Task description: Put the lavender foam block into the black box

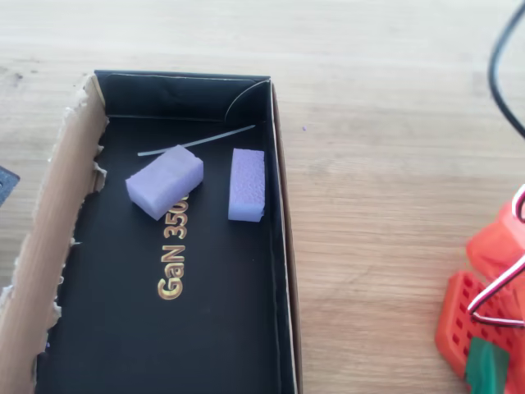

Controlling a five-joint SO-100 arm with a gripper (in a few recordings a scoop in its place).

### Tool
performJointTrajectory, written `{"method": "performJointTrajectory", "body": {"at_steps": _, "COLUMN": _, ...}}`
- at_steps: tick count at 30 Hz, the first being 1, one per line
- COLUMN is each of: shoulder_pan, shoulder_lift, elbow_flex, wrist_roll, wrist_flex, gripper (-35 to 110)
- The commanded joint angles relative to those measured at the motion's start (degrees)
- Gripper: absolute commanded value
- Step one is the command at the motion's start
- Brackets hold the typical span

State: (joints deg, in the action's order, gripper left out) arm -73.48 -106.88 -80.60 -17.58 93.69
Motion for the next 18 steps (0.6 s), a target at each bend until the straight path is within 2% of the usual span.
{"method": "performJointTrajectory", "body": {"at_steps": 1, "shoulder_pan": -4.83, "shoulder_lift": -3.25, "elbow_flex": -9.49, "wrist_roll": 0.26, "wrist_flex": -10.37, "gripper": 0}}
{"method": "performJointTrajectory", "body": {"at_steps": 6, "shoulder_pan": -3.78, "shoulder_lift": 1.58, "elbow_flex": -21.8, "wrist_roll": -1.14, "wrist_flex": -34.01, "gripper": 0}}
{"method": "performJointTrajectory", "body": {"at_steps": 12, "shoulder_pan": -2.02, "shoulder_lift": 6.77, "elbow_flex": -36.83, "wrist_roll": 5.89, "wrist_flex": -69.52, "gripper": 0}}
{"method": "performJointTrajectory", "body": {"at_steps": 18, "shoulder_pan": -3.6, "shoulder_lift": 1.14, "elbow_flex": -45.7, "wrist_roll": 4.92, "wrist_flex": -74.18, "gripper": 0}}
